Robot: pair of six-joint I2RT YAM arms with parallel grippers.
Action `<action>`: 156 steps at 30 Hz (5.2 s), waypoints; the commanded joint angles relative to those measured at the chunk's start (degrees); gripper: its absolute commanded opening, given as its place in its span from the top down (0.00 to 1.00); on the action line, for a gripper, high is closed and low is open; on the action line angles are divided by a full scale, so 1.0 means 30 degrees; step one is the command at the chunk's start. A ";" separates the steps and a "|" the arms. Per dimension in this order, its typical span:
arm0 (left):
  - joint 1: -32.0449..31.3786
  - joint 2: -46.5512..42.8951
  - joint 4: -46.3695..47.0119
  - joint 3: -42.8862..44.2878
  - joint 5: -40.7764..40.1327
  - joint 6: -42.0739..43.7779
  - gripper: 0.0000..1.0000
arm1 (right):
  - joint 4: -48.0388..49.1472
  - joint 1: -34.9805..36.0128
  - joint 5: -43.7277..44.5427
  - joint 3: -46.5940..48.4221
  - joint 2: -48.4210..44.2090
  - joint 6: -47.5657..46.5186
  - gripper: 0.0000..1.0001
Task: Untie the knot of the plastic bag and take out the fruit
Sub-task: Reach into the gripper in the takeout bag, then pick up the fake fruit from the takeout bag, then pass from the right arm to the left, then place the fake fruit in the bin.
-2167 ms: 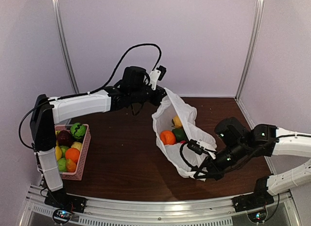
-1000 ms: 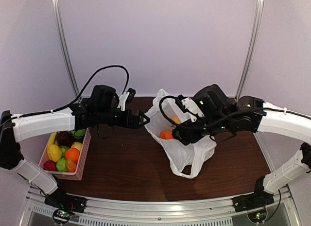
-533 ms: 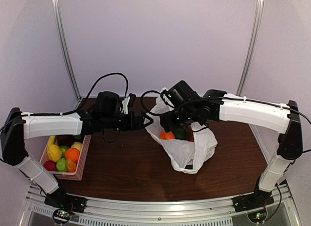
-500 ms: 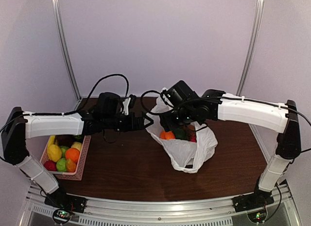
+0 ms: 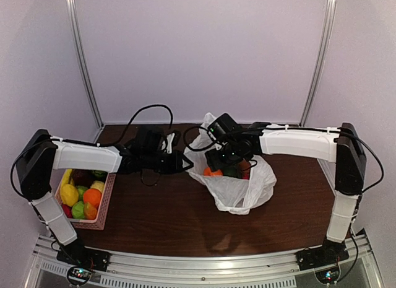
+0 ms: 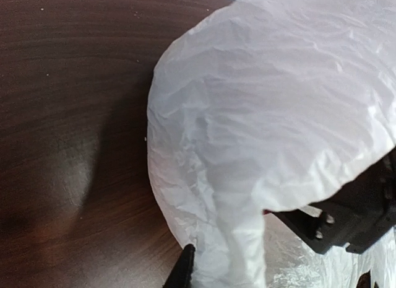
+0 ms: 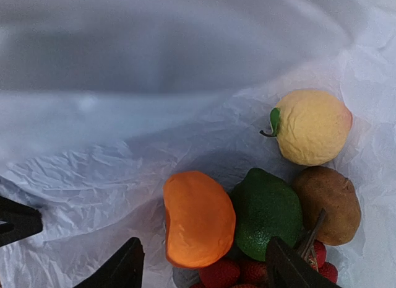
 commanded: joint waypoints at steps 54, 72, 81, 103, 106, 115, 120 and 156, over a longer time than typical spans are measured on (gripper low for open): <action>-0.0006 -0.4241 -0.1877 -0.0363 -0.2837 0.2752 0.20 | 0.8257 0.0170 -1.1367 -0.5807 -0.7986 -0.0532 0.52; -0.6654 -1.1630 0.1303 -0.2849 -0.3868 1.5020 0.02 | 1.2676 0.0292 -1.6071 -0.7916 -0.9963 0.3754 0.50; -0.8160 -1.0255 0.2259 -0.2016 -0.6825 1.8145 0.02 | 1.3661 0.0725 -1.7388 -0.8535 -1.0521 0.4952 0.50; -0.9136 -0.9224 0.3028 -0.1549 -0.6711 1.8191 0.02 | 1.3993 0.1843 -1.7173 -0.8288 -0.9811 0.5524 0.50; -0.9212 -0.9034 0.3002 -0.1411 -0.6773 1.8215 0.02 | 1.3908 0.1897 -1.7153 -0.8302 -0.9797 0.5514 0.50; -0.9293 -0.8922 0.2956 -0.1279 -0.6860 1.8218 0.10 | 1.3848 0.2008 -1.7041 -0.8411 -0.9778 0.5491 0.49; -0.9322 -0.8892 0.2708 -0.1235 -0.6776 1.8192 0.19 | 1.3820 0.2024 -1.6790 -0.8447 -0.9854 0.5474 0.46; -0.2522 -1.2274 -0.3679 -0.3182 -0.8219 1.1163 0.30 | 0.9697 -0.0892 -0.9233 -1.1021 -1.6651 0.4469 0.10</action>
